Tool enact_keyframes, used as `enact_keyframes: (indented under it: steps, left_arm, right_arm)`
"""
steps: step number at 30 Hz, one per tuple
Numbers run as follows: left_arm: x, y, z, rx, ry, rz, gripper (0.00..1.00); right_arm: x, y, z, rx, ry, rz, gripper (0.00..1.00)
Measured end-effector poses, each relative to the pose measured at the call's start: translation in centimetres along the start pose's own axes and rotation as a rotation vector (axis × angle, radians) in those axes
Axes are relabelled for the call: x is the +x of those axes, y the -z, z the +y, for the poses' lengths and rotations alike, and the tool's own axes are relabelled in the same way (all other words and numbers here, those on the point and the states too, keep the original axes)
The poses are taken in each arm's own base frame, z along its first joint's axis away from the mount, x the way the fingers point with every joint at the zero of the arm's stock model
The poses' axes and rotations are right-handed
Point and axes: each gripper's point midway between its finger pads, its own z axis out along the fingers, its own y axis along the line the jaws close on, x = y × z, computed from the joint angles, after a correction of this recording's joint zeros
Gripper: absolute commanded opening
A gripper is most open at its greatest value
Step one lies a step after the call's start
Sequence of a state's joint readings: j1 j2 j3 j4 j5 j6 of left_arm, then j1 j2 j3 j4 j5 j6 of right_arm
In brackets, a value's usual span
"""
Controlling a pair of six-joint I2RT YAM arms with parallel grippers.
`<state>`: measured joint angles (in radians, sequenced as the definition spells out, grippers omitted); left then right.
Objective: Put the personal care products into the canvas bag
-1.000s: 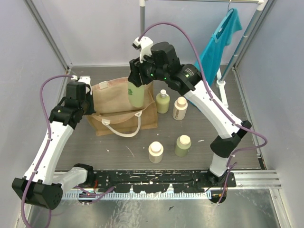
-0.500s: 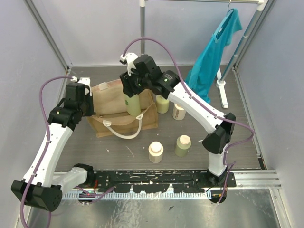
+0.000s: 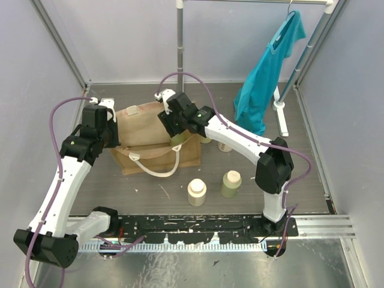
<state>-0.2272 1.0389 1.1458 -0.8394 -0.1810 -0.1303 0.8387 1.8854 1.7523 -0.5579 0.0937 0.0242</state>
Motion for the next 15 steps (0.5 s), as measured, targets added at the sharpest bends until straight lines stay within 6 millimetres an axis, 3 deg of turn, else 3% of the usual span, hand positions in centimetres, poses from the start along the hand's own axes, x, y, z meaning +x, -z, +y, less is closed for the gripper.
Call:
enact_keyframes:
  steps: [6, 15]
  left_arm:
    - [0.0, 0.0, 0.0, 0.002, 0.000, 0.002, 0.08]
    - [0.0, 0.1, -0.1, 0.004, 0.000, 0.001, 0.08]
  right_arm:
    - [2.7, -1.3, -1.0, 0.047, 0.024, 0.044, 0.01]
    - [3.4, -0.8, -2.8, 0.074, -0.004, 0.045, 0.01]
